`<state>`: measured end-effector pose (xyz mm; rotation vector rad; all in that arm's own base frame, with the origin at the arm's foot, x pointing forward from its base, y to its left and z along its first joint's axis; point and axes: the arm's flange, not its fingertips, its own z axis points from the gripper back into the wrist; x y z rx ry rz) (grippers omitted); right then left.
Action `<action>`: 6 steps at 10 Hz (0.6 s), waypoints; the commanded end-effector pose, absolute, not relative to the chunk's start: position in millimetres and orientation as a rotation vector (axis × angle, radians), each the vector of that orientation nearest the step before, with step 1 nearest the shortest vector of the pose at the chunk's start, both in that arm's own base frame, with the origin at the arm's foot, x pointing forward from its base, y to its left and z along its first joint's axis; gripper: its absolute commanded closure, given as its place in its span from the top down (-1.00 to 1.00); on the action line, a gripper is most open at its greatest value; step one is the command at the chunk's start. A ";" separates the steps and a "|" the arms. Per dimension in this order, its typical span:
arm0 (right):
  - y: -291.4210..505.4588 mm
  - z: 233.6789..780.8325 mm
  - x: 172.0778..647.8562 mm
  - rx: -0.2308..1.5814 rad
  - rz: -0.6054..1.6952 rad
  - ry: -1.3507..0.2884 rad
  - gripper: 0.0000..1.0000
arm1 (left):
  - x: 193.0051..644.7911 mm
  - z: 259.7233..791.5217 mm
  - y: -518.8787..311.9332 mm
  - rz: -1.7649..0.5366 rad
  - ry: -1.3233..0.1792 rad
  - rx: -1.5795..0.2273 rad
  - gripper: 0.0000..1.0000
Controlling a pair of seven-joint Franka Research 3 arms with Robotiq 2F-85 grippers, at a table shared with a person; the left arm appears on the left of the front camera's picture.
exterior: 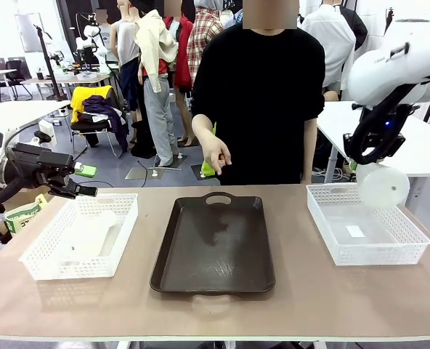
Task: Prepare the laboratory tools.
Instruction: While moving the picked Big flask to the Handle tray indicated by the person, stop as directed by the person.
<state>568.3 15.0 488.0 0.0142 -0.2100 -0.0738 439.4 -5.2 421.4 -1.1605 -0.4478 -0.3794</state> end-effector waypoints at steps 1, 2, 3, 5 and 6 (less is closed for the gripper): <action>8.4 480.4 555.2 0.041 -0.082 -0.236 -1.00 | 439.2 422.9 -4.0 -0.384 -0.455 -1.171 1.00; 15.0 488.0 568.3 0.014 -0.074 -0.210 -1.00 | 439.2 422.9 -4.0 -0.384 -0.455 -1.171 1.00; 15.0 488.0 568.3 0.014 -0.074 -0.210 -1.00 | 439.2 422.9 -4.0 -0.384 -0.455 -1.171 1.00; 15.0 488.0 568.3 0.014 -0.074 -0.210 -1.00 | 439.2 422.9 -4.0 -0.384 -0.455 -1.171 1.00; 15.0 488.0 568.3 0.014 -0.074 -0.210 -1.00 | 439.2 422.9 -4.0 -0.384 -0.455 -1.171 1.00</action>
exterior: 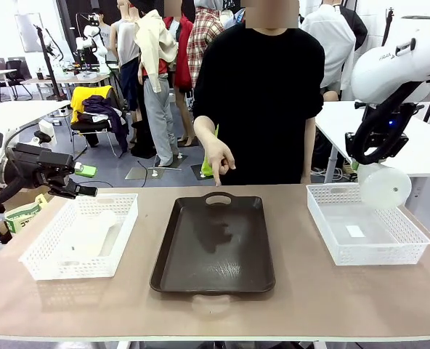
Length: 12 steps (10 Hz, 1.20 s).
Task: Prepare the laboratory tools.
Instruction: While moving the picked Big flask to the Handle tray indicated by the person, stop as directed by the person.
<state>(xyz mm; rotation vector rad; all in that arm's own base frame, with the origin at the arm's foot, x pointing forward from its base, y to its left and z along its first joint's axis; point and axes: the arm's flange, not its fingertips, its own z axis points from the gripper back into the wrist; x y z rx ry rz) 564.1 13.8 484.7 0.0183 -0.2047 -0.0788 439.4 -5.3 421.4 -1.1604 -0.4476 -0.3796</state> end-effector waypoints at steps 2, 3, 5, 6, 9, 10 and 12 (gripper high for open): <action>29.9 490.9 558.9 0.061 -0.068 -0.191 -1.00 | 439.2 422.9 -4.0 -0.384 -0.455 -1.171 1.00; 50.3 500.2 556.5 0.106 -0.070 -0.180 -1.00 | 439.2 422.9 -4.0 -0.384 -0.455 -1.171 1.00; 99.8 515.0 550.0 0.114 -0.055 -0.184 -1.00 | 439.2 422.9 -4.0 -0.384 -0.455 -1.171 1.00; 132.7 522.7 546.1 0.097 -0.009 -0.189 -1.00 | 439.2 422.9 -4.0 -0.384 -0.455 -1.171 1.00; 246.6 517.5 542.5 0.048 0.140 -0.161 -1.00 | 439.2 422.9 -4.0 -0.384 -0.455 -1.171 1.00; 274.8 515.2 541.1 0.045 0.179 -0.154 -1.00 | 439.2 422.9 -4.0 -0.384 -0.455 -1.171 1.00; 330.8 509.5 530.7 0.053 0.242 -0.174 -1.00 | 439.2 422.9 -4.0 -0.384 -0.455 -1.171 1.00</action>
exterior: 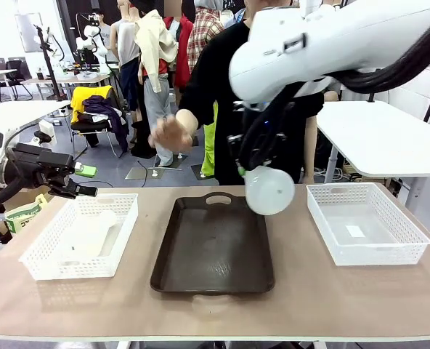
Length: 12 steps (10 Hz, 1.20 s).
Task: Prepare the laboratory tools.
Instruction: While moving the picked Big flask to the Handle tray indicated by the person, stop as directed by the person.
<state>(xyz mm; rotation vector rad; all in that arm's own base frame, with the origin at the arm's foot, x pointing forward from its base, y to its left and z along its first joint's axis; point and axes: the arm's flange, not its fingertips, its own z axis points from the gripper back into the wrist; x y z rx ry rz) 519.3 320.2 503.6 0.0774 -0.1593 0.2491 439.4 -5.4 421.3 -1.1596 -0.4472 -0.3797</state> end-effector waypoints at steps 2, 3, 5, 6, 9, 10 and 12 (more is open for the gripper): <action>367.2 489.4 528.7 0.052 0.282 -0.149 -1.00 | 439.2 422.9 -4.0 -0.384 -0.455 -1.171 1.00; 376.6 478.7 529.6 0.041 0.290 -0.132 -1.00 | 439.2 422.9 -4.0 -0.384 -0.455 -1.171 1.00; 381.5 468.4 531.8 0.046 0.267 -0.115 -1.00 | 439.2 422.9 -4.0 -0.384 -0.455 -1.171 1.00; 380.3 467.7 530.8 0.047 0.256 -0.112 -1.00 | 439.2 422.9 -4.0 -0.384 -0.455 -1.171 1.00; 380.2 458.9 528.9 0.075 0.295 -0.108 -1.00 | 439.2 422.9 -4.0 -0.384 -0.455 -1.171 1.00; 380.2 458.9 528.9 0.075 0.295 -0.108 -1.00 | 439.2 422.9 -4.0 -0.384 -0.455 -1.171 1.00; 380.2 458.9 528.9 0.075 0.295 -0.108 -1.00 | 439.2 422.9 -4.0 -0.384 -0.455 -1.171 1.00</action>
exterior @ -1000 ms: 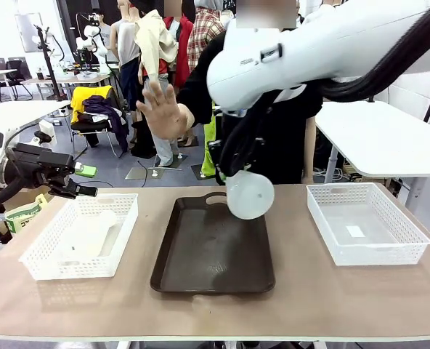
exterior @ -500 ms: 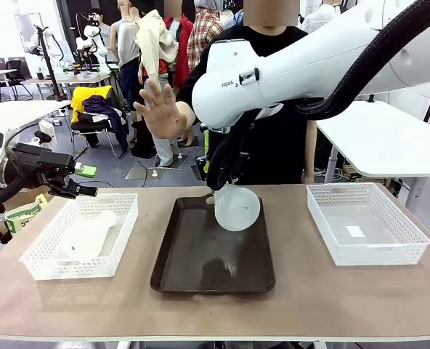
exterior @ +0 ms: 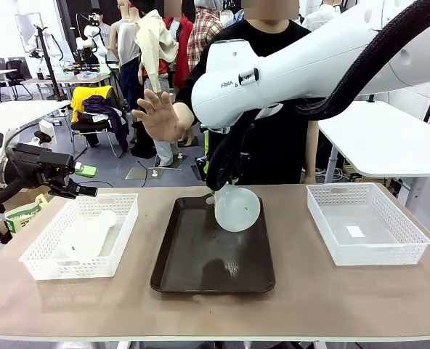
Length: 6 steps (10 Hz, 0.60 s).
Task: Prepare the laboratory tools.
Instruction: Place the picked Big flask upright in the Handle tray as instructed by the person.
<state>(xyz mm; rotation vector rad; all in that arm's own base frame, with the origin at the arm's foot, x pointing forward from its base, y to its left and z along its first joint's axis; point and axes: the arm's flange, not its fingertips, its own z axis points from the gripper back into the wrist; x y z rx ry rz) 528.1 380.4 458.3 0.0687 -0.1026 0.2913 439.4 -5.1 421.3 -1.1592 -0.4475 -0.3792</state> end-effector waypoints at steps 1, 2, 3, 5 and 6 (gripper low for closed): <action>380.2 458.9 528.9 0.075 0.295 -0.108 -1.00 | 439.2 422.9 -4.0 -0.384 -0.455 -1.171 1.00; 380.2 458.9 528.9 0.075 0.295 -0.108 -1.00 | 439.2 422.9 -4.0 -0.384 -0.455 -1.171 1.00; 380.2 458.9 528.9 0.075 0.295 -0.108 -1.00 | 439.2 422.9 -4.0 -0.384 -0.455 -1.171 1.00; 380.2 458.9 528.9 0.075 0.295 -0.108 -1.00 | 439.2 422.9 -4.0 -0.384 -0.455 -1.171 1.00; 380.2 458.9 528.9 0.075 0.295 -0.108 -1.00 | 439.2 422.9 -4.0 -0.384 -0.455 -1.171 1.00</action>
